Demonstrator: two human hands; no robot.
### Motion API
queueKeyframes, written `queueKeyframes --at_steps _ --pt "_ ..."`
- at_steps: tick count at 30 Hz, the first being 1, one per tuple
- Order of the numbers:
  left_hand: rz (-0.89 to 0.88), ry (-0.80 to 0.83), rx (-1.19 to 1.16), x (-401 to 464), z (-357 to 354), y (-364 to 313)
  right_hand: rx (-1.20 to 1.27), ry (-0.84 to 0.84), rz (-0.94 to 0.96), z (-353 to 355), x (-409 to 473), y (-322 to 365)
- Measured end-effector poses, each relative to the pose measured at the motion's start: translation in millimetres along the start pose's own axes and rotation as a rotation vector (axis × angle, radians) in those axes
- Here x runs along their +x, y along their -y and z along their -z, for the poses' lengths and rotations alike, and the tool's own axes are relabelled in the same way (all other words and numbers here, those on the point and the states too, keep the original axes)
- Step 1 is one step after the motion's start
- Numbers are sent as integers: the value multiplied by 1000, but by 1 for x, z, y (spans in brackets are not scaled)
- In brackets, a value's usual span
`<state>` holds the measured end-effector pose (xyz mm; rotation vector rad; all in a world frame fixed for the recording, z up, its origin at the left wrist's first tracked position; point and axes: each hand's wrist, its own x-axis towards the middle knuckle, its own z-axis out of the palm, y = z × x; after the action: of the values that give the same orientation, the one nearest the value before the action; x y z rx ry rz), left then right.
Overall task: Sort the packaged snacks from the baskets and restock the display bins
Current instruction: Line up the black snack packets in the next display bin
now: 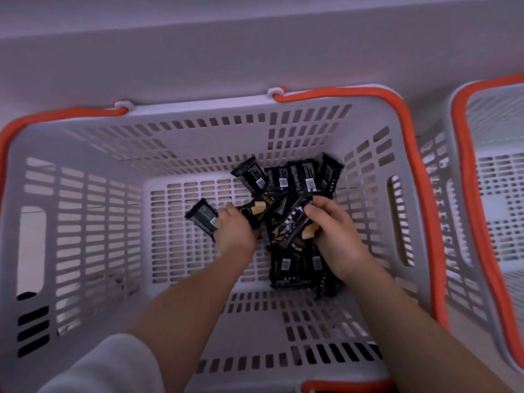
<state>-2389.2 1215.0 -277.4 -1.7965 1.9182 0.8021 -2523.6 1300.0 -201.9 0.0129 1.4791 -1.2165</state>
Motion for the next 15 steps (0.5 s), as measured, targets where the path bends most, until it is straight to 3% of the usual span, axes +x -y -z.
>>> queueKeyframes --at_steps 2,7,12,15 --pt "-4 -6 9 2 2 -2 232 107 -86 4 0 0" --pt "-5 64 -121 -2 16 23 370 354 -108 2 -1 -8" --pt "-126 11 -553 -27 33 58 210 369 -165 -2 4 -15" --pt "-193 166 -781 -39 44 51 66 329 -198 -9 5 -19"
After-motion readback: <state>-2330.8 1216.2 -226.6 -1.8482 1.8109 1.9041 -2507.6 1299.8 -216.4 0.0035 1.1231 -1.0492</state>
